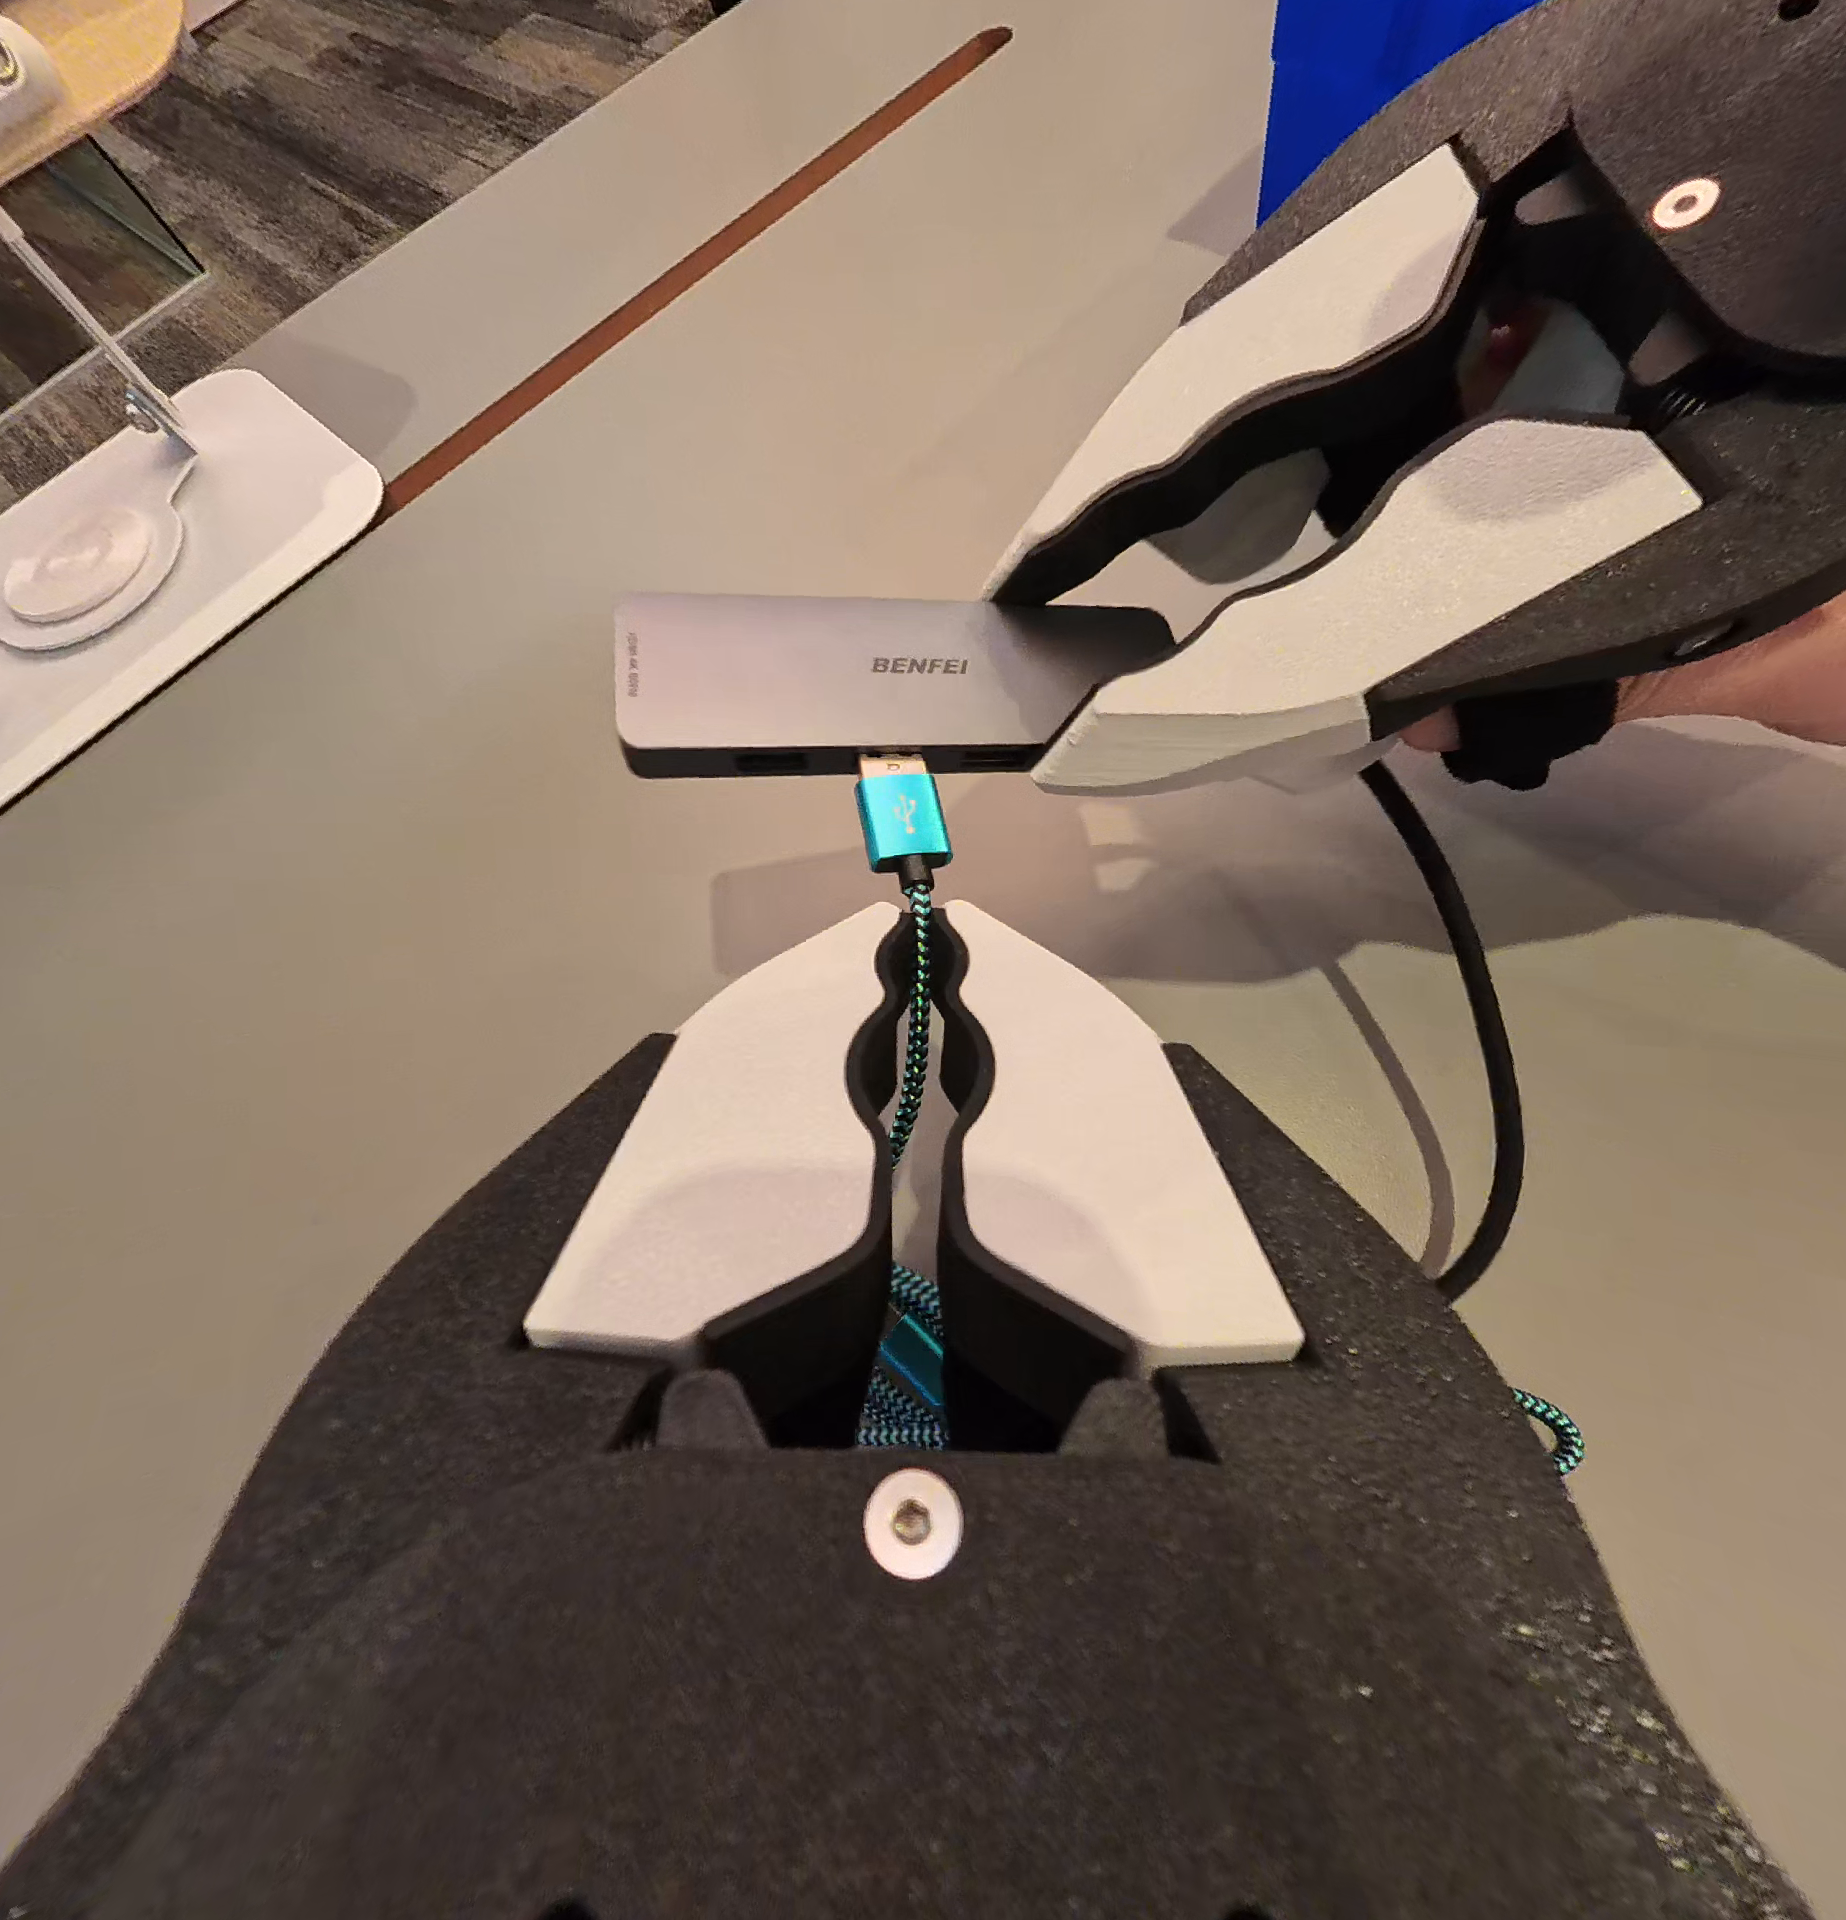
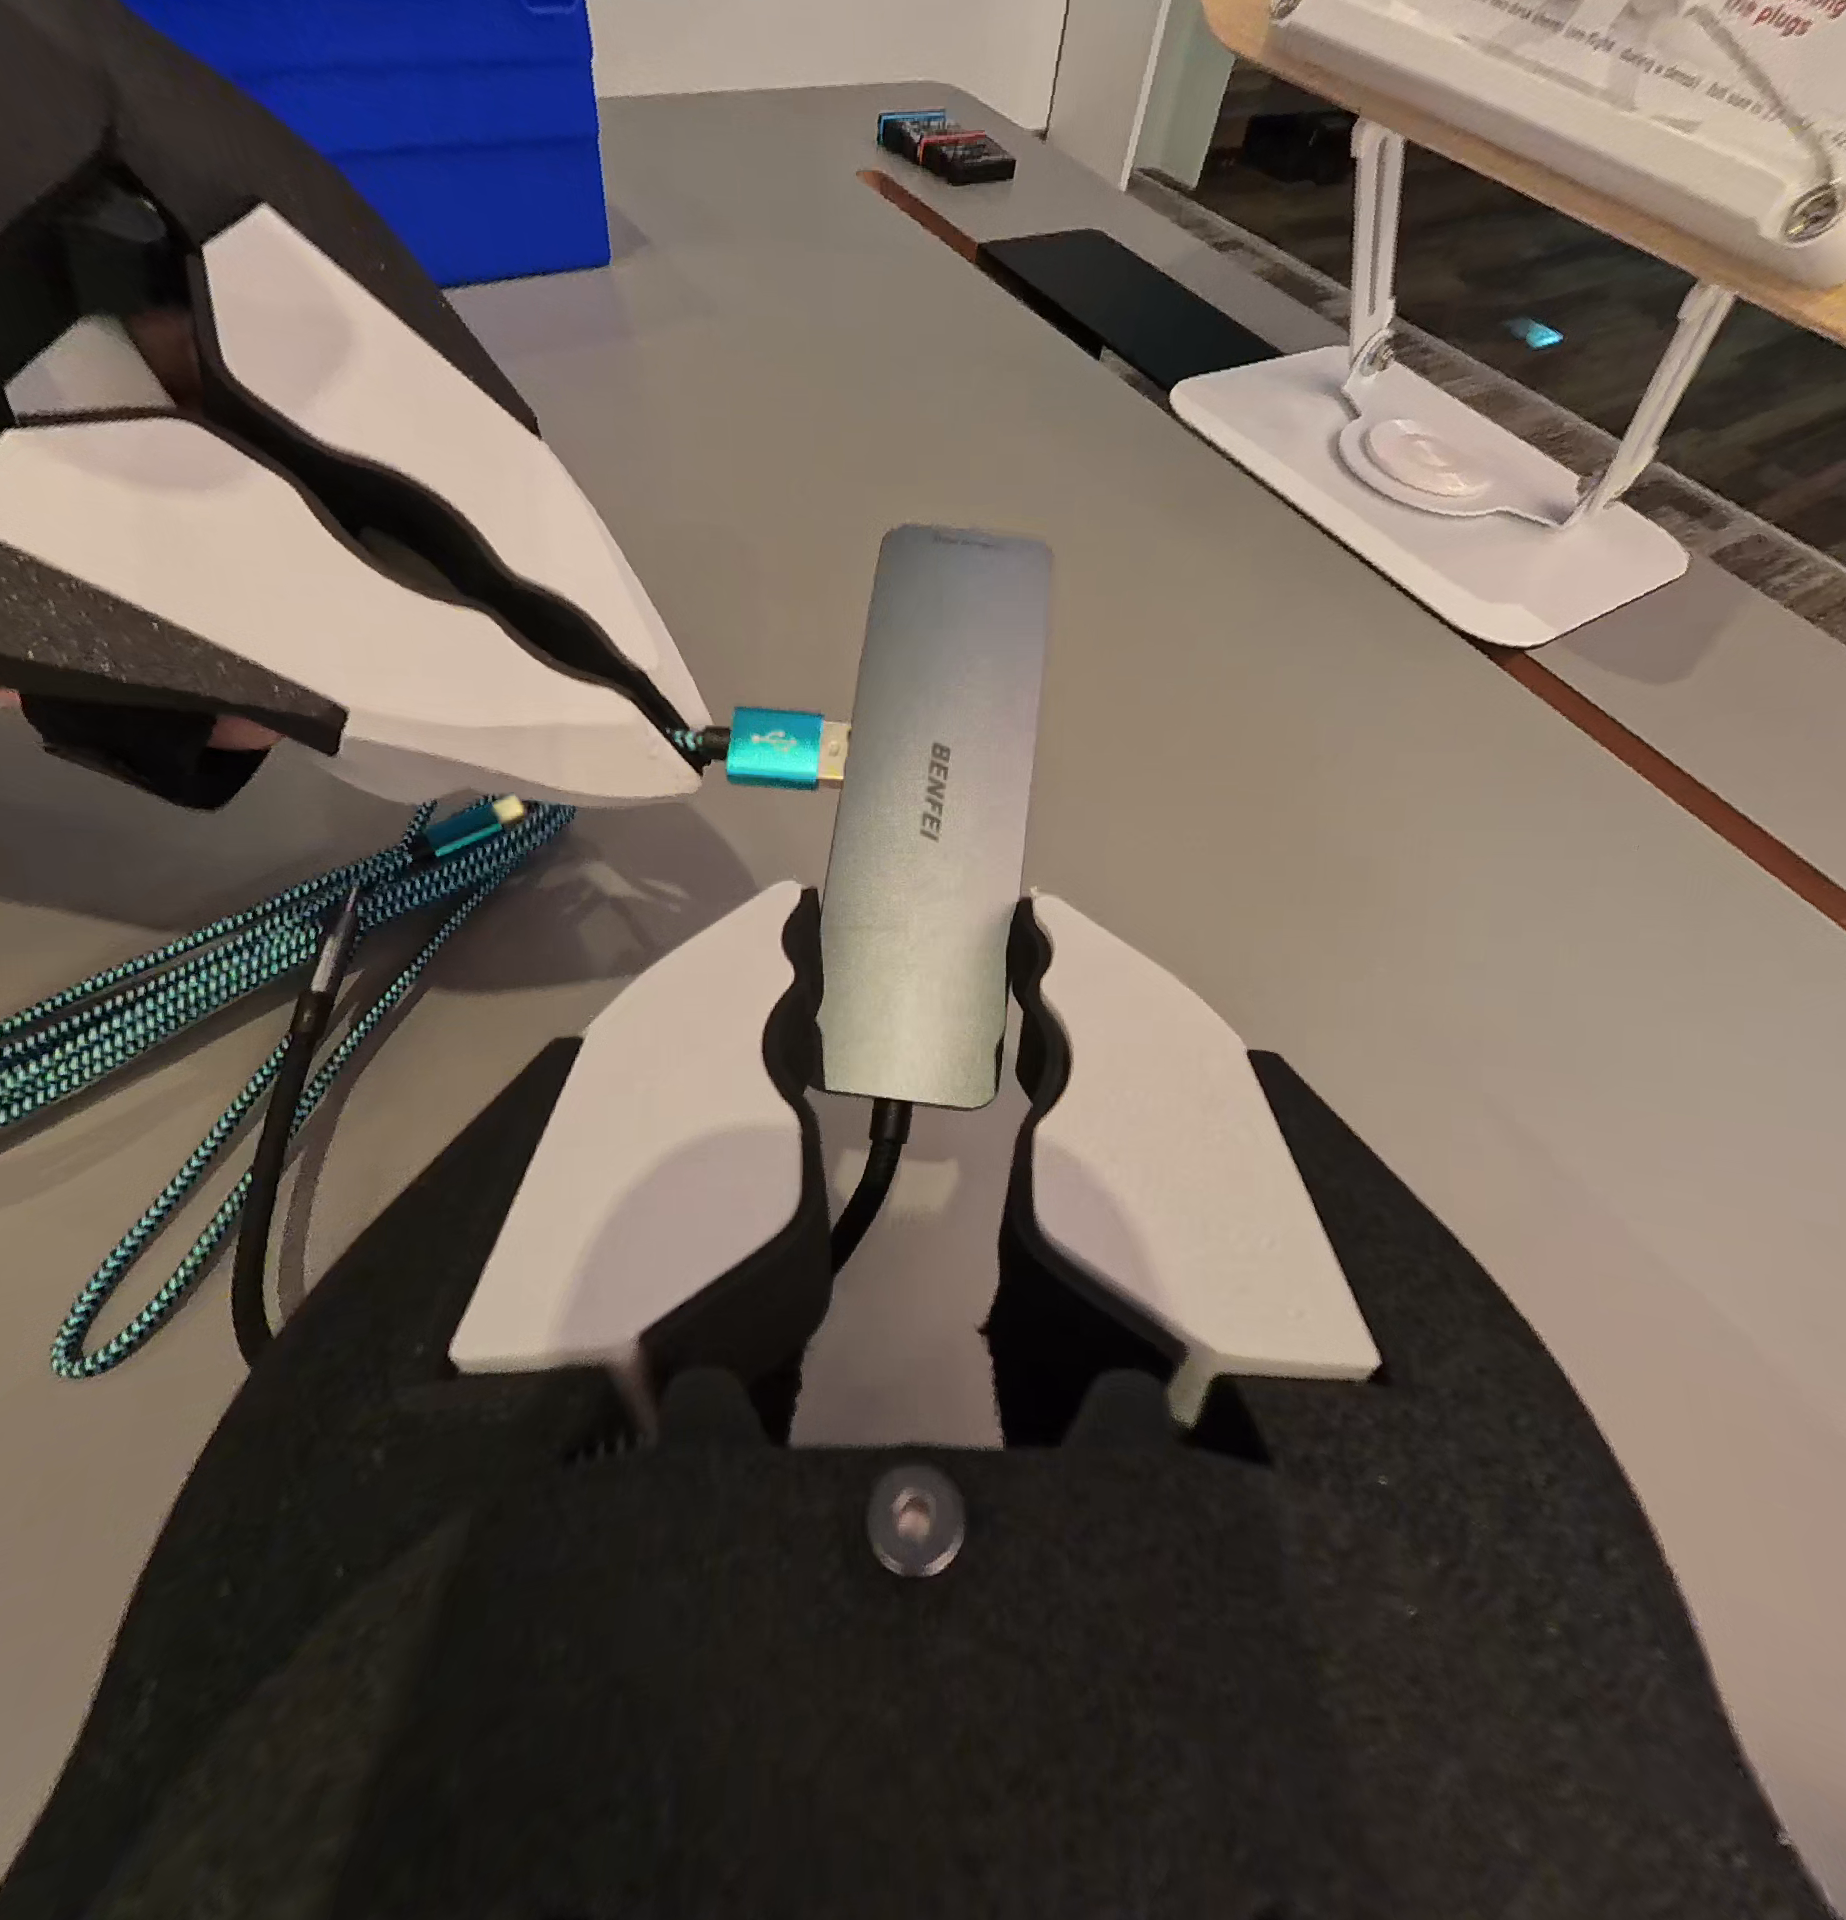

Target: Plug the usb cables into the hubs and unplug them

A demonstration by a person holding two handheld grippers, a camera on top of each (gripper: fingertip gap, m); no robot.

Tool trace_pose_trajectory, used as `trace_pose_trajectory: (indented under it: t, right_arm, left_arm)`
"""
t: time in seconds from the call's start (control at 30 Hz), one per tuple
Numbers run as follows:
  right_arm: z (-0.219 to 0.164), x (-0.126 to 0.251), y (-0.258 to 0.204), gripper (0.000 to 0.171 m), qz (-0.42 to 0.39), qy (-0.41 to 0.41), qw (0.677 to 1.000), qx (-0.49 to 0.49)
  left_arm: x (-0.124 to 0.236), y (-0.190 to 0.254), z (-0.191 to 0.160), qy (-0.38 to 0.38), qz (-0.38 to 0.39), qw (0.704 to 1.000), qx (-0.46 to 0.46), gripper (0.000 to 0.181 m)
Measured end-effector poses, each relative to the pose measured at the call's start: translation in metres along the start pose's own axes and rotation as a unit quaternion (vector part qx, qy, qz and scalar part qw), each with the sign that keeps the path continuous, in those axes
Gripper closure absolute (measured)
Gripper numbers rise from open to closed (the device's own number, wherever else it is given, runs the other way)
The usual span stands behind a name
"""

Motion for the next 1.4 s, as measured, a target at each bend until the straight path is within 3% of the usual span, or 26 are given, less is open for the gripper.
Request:
trace_pose_trajectory:
  t: [0.63, 0.87, 0.93, 1.2, 1.4]
  right_arm:
    - [0.001, 0.002, -0.005, 0.136, -0.005, -0.024, 0.998, 0.054]
    - [0.01, 0.002, -0.006, 0.136, -0.035, 0.002, 0.997, 0.065]
    - [0.016, 0.002, -0.008, 0.128, -0.04, 0.022, 0.997, 0.061]
    - [0.021, 0.002, -0.009, 0.115, 0.049, 0.062, 0.993, -0.093]
    - [0.031, 0.009, -0.013, 0.119, 0.172, 0.082, 0.943, -0.274]
  left_arm:
    - [-0.001, -0.001, -0.006, -0.017, 0.001, 1.0, -0.014, 0.179]
    - [0.004, -0.004, 0.002, 0.034, 0.013, 0.999, -0.032, 0.179]
    - [0.007, -0.005, 0.004, 0.043, 0.014, 0.999, -0.03, 0.179]
    - [0.015, -0.003, 0.006, 0.058, 0.006, 0.998, -0.037, 0.179]
    - [0.029, 0.003, 0.014, 0.088, -0.013, 0.994, -0.058, 0.179]
Point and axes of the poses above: each gripper's, where its closed fingertips meet, x back along the fingers, z out of its top, y = z × x across the jaws, the point moved 1 cm from there along x, back along the fingers, and after that the axes turned 13 degrees about y, right-handed, at the moved point
